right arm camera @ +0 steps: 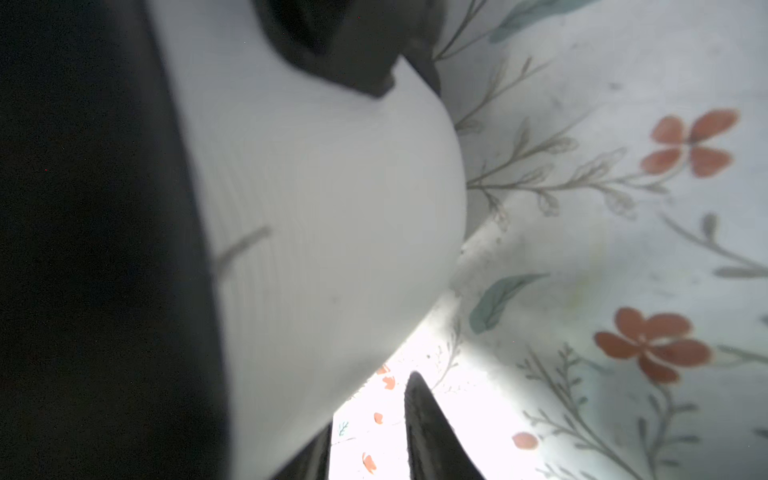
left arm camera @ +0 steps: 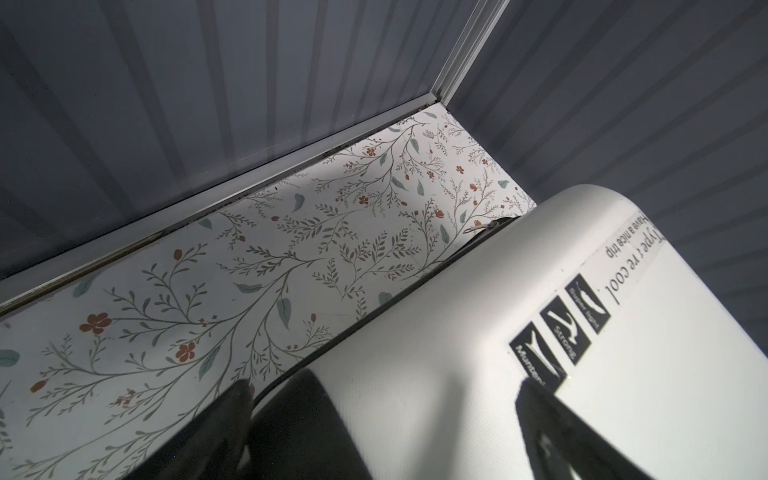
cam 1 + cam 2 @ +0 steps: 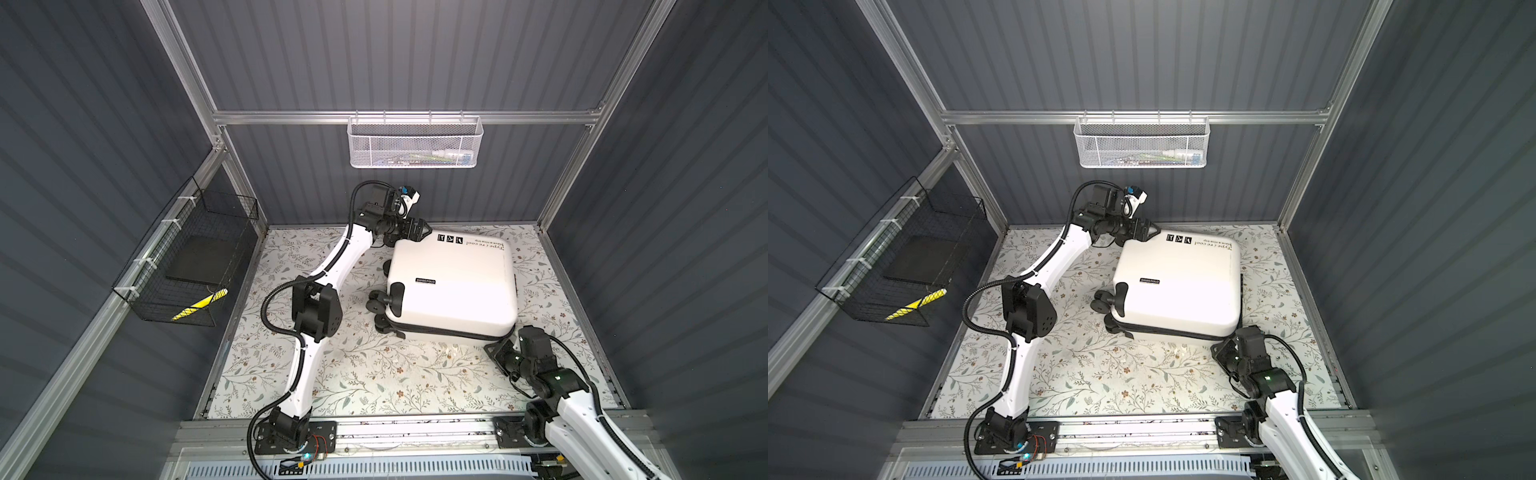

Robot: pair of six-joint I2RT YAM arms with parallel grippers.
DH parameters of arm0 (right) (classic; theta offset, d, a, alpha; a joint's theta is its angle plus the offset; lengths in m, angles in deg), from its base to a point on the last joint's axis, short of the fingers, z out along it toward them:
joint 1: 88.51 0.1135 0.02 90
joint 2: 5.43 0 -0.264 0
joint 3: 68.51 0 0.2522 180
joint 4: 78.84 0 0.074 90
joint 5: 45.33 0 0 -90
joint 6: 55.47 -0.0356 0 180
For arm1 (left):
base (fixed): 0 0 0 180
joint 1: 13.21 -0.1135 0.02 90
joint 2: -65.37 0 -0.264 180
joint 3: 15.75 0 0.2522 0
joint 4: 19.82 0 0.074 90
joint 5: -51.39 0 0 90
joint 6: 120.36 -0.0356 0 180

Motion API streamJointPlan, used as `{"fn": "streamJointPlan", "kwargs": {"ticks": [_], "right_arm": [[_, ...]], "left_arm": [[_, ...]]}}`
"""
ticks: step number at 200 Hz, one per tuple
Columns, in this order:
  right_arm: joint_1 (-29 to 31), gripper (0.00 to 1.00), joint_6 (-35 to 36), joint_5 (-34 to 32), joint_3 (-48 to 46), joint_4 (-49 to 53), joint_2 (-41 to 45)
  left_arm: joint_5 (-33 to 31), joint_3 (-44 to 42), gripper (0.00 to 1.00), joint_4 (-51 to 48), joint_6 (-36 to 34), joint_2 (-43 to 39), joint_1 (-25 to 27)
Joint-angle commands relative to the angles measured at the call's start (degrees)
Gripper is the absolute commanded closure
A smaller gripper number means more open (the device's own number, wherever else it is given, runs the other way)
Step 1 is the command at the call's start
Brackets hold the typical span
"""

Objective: Pack the luggage

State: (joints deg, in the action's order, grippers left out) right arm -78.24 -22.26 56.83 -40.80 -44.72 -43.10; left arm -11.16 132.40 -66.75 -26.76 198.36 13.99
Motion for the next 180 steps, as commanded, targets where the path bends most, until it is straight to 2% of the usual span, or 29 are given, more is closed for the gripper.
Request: {"fn": "streamJointPlan", "kwargs": {"ticks": [1,54,58,128,155,180], "right_arm": [[-2.5,0.69,4.8,1.9,6.0,-7.3,-4.3],[-5.6,0.69,10.4,6.5,14.8,-12.5,-18.0],[-5.6,0.69,10.9,8.9,15.5,-12.8,-19.2],[-5.0,0.68,18.9,23.6,28.5,-17.3,-38.7],[-2.0,0.68,19.4,24.5,34.0,-17.3,-43.8],[1.2,0.66,20.1,23.9,38.9,-15.1,-46.8]], "left_arm": [[5.2,-2.7,0.0,-1.4,-0.4,-1.8,0.1],[9.0,-13.5,0.0,-0.5,-1.7,-9.7,0.1],[9.3,-15.0,0.0,0.0,-1.6,-10.5,0.1],[12.5,-42.0,0.0,9.9,2.1,-28.0,0.1],[13.2,-51.6,0.0,14.6,5.7,-35.7,0.2],[11.0,-58.4,0.0,16.1,7.9,-42.1,0.2]]}}
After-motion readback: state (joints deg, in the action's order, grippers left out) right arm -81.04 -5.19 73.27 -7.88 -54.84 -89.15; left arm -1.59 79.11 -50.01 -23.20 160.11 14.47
